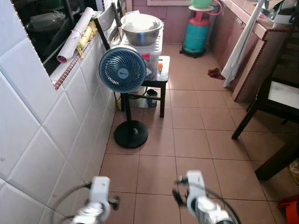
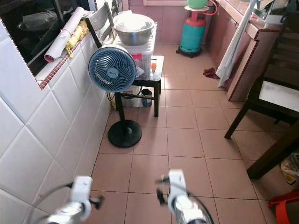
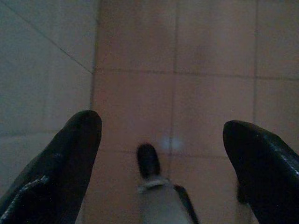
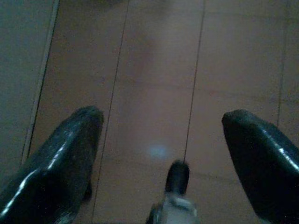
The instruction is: Setting the table
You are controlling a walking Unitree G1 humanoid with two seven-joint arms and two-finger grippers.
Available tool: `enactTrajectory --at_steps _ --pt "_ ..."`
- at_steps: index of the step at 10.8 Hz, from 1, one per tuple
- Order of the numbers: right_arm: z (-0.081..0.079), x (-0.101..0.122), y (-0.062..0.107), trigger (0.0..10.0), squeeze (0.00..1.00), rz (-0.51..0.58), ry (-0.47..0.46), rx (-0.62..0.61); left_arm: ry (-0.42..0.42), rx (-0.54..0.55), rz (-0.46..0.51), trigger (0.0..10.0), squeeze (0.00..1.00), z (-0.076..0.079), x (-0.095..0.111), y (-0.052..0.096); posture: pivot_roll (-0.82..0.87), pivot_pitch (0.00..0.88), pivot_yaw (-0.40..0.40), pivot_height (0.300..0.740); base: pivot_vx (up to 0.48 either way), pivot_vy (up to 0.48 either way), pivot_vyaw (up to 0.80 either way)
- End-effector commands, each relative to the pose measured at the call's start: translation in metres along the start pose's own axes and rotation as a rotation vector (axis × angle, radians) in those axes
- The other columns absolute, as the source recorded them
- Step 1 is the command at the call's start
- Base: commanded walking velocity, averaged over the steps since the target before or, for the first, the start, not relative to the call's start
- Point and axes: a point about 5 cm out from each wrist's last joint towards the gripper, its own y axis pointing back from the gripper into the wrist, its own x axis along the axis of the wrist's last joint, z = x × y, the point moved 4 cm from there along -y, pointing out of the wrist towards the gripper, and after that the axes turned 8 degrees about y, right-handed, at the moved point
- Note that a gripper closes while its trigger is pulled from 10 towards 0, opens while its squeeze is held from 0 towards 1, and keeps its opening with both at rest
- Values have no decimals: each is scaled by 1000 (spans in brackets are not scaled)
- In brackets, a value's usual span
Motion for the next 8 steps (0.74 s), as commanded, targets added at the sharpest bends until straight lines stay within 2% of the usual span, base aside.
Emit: enactTrajectory --at_steps 1,2,3,4,6,7,8 --pt "3 28 -1 10000 0 100 -16 3 -7 -8 81 10000 0 -4 25 -1 -73 44 28 740 0 0 0" --pt "3 57 -1 10000 0 199 -18 25 -51 -42 159 10000 0 -4 49 0 -79 53 31 740 0 0 0" --pt "4 87 2 10000 0 309 -21 47 -116 -63 281 10000 0 -7 84 4 -77 59 30 740 0 0 0" --pt "5 99 4 10000 0 354 -57 65 -110 -69 337 10000 0 -10 103 8 -75 66 30 740 0 0 0" --pt "9 113 10 10000 0 449 -21 75 -98 -133 461 10000 0 -7 135 18 -69 78 31 740 0 0 0" --pt "13 116 16 10000 0 500 -19 91 -90 -158 533 10000 0 -5 139 26 -72 81 37 740 0 0 0" --pt "17 116 23 10000 0 536 -11 98 -43 -163 565 10000 0 -5 136 33 -72 81 39 740 0 0 0"
